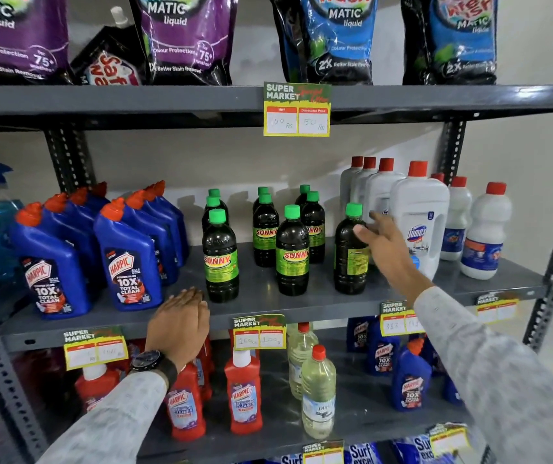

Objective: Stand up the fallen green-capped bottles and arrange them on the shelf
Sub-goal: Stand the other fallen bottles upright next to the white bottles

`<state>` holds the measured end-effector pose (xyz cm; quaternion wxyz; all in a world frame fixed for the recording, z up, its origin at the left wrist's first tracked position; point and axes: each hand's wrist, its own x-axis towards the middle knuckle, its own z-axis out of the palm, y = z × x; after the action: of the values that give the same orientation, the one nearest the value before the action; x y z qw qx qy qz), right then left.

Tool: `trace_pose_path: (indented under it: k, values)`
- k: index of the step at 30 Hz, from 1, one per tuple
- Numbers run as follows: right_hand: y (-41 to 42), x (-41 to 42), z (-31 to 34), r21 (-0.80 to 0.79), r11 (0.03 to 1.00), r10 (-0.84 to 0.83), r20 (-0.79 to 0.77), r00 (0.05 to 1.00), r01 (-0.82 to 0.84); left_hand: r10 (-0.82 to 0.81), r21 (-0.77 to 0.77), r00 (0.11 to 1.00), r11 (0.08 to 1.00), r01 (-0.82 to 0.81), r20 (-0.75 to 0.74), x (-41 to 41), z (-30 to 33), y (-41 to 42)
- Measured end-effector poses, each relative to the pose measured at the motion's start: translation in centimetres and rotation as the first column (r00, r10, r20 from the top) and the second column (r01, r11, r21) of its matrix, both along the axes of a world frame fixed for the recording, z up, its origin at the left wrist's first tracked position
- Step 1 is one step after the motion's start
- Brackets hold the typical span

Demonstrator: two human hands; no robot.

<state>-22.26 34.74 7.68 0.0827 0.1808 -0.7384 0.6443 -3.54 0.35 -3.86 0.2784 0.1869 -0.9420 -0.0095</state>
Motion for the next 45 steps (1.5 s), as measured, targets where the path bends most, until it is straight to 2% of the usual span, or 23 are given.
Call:
trace_pose_path:
  k: [2,4,7,15,17,20,23,29,35,41,45]
  values:
    - [0.1,-0.8,1.8,-0.052,0.998,0.044,0.022,0.999,-0.043,-0.005,-0.012,1.000,1.000,0.005,-0.003,0.1,0.0,0.0]
    - [-0.1,-1.6,2.7,0.019,0.999,0.046,0.007,0.999,-0.046,-0.011,-0.019,1.000,1.000,0.011,0.003,0.2,0.0,-0.1]
    - [-0.2,-2.0,2.7,0.128,0.991,-0.024,-0.055,0.998,0.031,-0.009,-0.022,1.000,1.000,0.010,0.013,0.2,0.1,0.0]
    - [-0.7,-0.7,2.4,0.258,0.945,-0.141,-0.231,0.963,0.201,-0.007,-0.017,1.000,1.000,0.007,0.020,0.2,0.2,-0.1]
    - [-0.5,-1.0,2.6,0.241,0.957,-0.119,-0.180,0.976,0.161,-0.009,-0.010,1.000,1.000,0.009,0.022,0.2,0.2,0.0]
    - [-0.1,-1.4,2.7,0.136,0.991,-0.001,-0.056,0.998,0.009,-0.010,-0.010,1.000,1.000,0.010,0.012,0.2,0.3,0.1]
    - [0.1,-1.9,1.9,0.160,0.986,0.056,-0.032,0.998,-0.050,-0.006,0.005,1.000,1.000,0.006,-0.002,0.2,0.2,0.1]
    - [-0.3,-1.4,1.5,0.247,0.960,-0.108,-0.117,0.987,0.135,-0.003,0.010,1.000,1.000,0.003,0.000,0.2,0.2,0.2]
    - [0.0,-1.2,1.3,0.216,0.975,-0.038,-0.090,0.995,0.057,-0.006,-0.003,1.000,1.000,0.006,-0.009,0.0,0.0,0.0]
    - [-0.3,-0.2,1.0,0.262,0.943,-0.160,-0.175,0.971,0.203,-0.012,-0.026,0.999,1.000,0.011,-0.040,-0.1,-0.2,-0.1]
    - [-0.5,0.7,0.8,0.289,0.925,-0.183,-0.232,0.955,0.247,-0.013,-0.029,0.999,1.000,0.012,-0.045,0.0,-0.2,-0.2]
